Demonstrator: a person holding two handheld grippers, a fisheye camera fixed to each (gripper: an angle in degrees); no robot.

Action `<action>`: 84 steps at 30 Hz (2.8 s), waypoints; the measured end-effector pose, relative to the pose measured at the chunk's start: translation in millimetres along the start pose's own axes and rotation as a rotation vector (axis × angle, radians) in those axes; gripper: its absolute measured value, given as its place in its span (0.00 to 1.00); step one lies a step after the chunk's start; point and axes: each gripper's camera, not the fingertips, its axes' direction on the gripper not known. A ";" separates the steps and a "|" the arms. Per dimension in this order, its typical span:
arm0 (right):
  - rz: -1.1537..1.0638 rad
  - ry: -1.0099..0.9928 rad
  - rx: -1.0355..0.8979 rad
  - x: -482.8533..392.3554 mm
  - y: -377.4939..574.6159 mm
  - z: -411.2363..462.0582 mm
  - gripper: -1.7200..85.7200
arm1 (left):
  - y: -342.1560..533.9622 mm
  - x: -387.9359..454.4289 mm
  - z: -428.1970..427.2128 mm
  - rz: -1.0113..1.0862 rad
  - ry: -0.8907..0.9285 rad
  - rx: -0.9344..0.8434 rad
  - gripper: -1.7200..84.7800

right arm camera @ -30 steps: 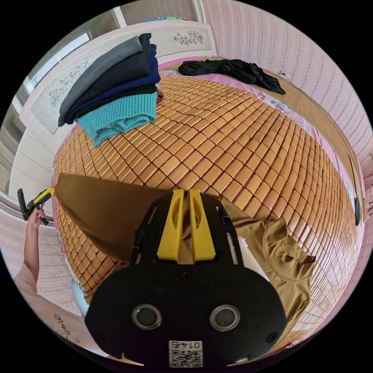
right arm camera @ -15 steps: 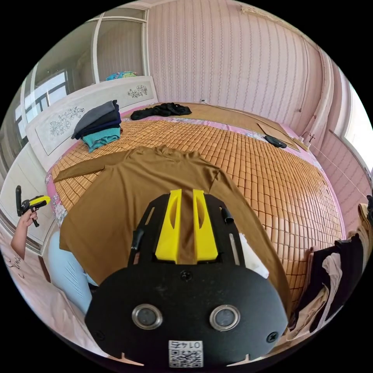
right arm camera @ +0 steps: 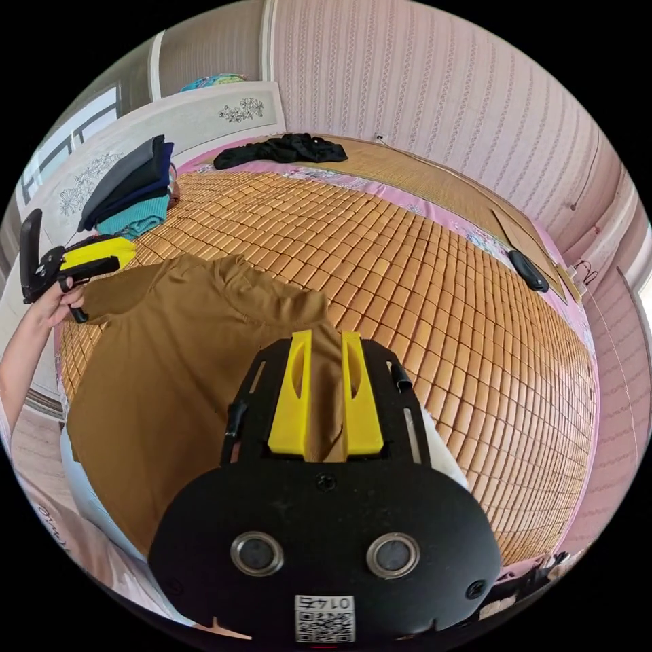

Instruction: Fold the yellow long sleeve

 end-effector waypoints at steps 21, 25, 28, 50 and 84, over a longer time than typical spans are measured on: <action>0.082 -0.162 0.161 107.4 125.7 -94.0 0.11 | -10.2 44.3 -11.2 0.060 -0.063 0.011 0.08; 0.132 -0.093 0.267 97.4 275.1 -176.4 0.09 | 88.9 91.8 -90.4 0.088 0.087 0.083 0.07; 0.347 -0.013 0.301 89.3 420.6 -221.9 0.08 | 157.1 133.1 -118.5 0.038 0.131 0.062 0.07; 0.935 0.171 0.422 163.5 734.1 -255.0 0.14 | -35.7 540.9 -10.9 0.613 0.390 -0.033 0.09; -0.063 -0.799 0.761 -16.4 556.6 -346.1 0.06 | -11.8 371.5 -138.8 0.255 0.322 0.223 0.01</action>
